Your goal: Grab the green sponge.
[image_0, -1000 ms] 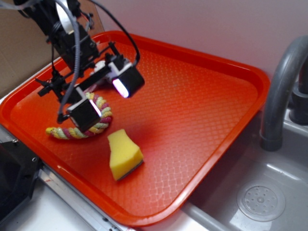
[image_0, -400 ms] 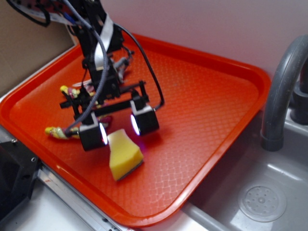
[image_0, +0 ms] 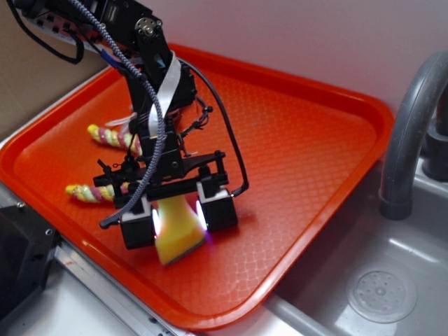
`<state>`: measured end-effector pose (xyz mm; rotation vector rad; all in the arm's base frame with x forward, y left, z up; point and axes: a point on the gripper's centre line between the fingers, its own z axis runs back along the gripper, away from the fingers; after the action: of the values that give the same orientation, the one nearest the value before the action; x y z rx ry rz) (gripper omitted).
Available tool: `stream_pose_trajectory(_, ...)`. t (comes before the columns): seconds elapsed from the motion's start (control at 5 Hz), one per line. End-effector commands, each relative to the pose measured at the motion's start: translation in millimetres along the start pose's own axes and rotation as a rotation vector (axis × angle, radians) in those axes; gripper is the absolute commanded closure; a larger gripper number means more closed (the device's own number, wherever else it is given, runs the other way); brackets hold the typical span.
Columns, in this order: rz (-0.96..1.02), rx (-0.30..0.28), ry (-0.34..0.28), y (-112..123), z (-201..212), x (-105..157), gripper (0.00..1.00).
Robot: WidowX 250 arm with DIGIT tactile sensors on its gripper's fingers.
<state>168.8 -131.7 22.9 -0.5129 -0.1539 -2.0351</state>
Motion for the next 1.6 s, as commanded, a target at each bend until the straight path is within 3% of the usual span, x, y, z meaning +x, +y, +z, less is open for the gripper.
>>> stream_pose_trajectory(0.0, 0.005, 0.004, 0.014, -16.3, 1.4, 7.1, 1.00)
stream_pose_trajectory(0.2, 0.113, 0.171, 0.070, -15.9, 20.5, 4.4, 1.00)
stream_pose_trajectory(0.4, 0.349, 0.278, 0.187, -4.4, 77.7, -7.6, 1.00)
stream_pose_trajectory(0.6, 0.596, 0.366, 0.358, 8.9, 119.8, -12.0, 1.00)
stream_pose_trajectory(0.8, 0.843, 0.429, 0.425, 0.6, 147.7, -9.1, 1.00)
stream_pose_trajectory(1.0, 1.098, 0.438, 0.419, -17.6, 175.8, -15.8, 1.00)
stream_pose_trajectory(1.2, 1.344, 0.480, 0.332, -35.3, 205.0, -21.7, 1.00)
stream_pose_trajectory(1.4, 1.595, 0.477, 0.206, -43.5, 221.9, -14.3, 1.00)
